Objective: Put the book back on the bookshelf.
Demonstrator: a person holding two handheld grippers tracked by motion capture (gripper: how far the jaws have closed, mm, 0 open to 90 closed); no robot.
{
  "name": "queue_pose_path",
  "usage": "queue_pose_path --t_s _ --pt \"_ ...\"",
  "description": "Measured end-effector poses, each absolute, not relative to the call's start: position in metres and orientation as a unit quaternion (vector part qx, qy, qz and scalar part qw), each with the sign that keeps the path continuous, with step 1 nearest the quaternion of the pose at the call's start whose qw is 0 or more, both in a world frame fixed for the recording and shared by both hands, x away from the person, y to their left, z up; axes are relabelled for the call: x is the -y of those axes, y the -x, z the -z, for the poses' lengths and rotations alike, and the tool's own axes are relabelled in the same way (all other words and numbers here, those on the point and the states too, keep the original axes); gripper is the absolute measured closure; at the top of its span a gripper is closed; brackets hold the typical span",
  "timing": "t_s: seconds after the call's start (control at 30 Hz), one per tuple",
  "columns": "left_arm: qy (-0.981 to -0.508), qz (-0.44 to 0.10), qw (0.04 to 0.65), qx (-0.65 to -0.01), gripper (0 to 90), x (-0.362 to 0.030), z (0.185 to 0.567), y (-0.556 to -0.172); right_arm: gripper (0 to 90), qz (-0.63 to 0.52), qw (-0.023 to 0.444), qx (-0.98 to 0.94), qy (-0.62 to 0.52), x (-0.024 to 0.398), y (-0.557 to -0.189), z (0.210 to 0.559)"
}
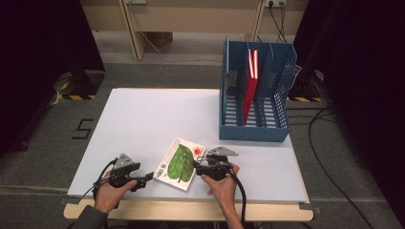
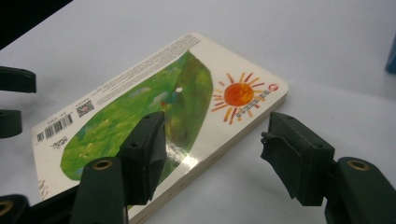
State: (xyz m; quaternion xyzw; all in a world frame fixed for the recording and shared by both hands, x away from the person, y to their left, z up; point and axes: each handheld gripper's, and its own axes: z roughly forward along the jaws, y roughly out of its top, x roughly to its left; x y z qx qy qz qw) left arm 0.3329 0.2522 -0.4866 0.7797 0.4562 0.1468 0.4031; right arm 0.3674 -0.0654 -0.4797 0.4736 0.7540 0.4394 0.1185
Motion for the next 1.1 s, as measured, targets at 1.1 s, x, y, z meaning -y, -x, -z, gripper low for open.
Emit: queue_pose_path --t_s 1.1 --pt "-0.808 -0.035 0.436 -0.394 35.7 -0.199 0.490 -0.322 37.5 -0.443 0.065 -0.736 -0.508 0.064 -0.375 0.497"
